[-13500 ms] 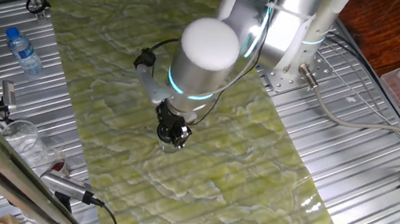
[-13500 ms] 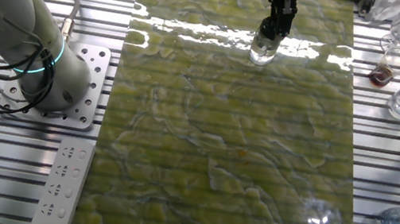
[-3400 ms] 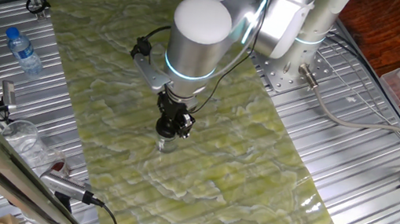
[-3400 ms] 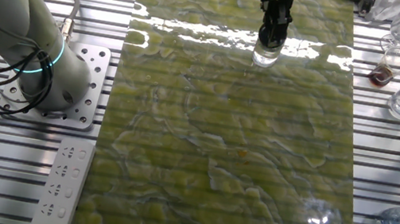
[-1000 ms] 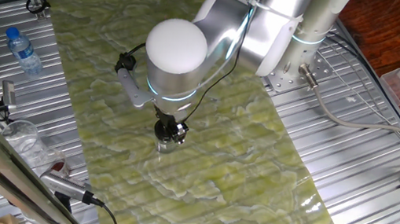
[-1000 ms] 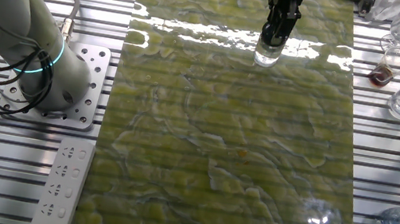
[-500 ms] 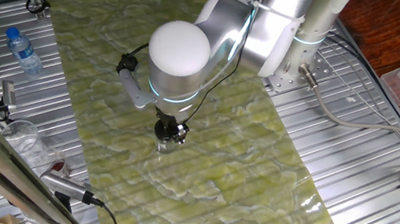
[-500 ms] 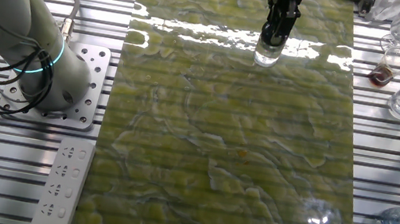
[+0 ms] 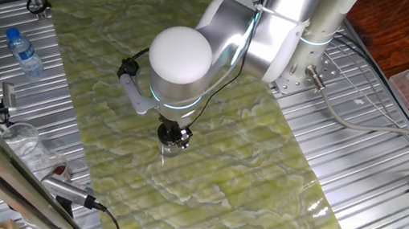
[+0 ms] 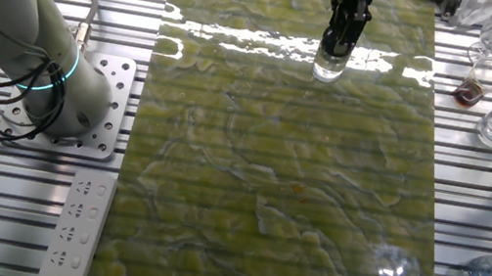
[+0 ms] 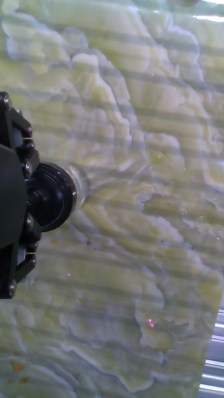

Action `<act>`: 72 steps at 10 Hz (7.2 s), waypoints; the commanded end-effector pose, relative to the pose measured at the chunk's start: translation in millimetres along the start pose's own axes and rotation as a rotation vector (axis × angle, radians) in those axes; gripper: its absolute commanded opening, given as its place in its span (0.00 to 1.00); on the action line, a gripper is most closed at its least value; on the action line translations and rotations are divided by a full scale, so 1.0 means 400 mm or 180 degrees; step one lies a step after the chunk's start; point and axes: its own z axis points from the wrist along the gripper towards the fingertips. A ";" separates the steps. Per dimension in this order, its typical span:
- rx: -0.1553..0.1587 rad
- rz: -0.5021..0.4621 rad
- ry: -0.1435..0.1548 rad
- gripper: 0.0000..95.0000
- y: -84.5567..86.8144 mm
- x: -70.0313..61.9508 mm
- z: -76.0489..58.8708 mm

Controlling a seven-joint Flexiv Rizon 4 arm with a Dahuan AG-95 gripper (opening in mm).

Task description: Screw the lid onto the jar

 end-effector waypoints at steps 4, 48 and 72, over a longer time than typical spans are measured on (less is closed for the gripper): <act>0.0006 0.0002 -0.0025 0.80 0.000 0.000 -0.001; -0.0162 0.0079 -0.0729 0.60 -0.001 0.006 0.029; -0.0298 0.1408 -0.0651 0.40 -0.003 0.001 0.025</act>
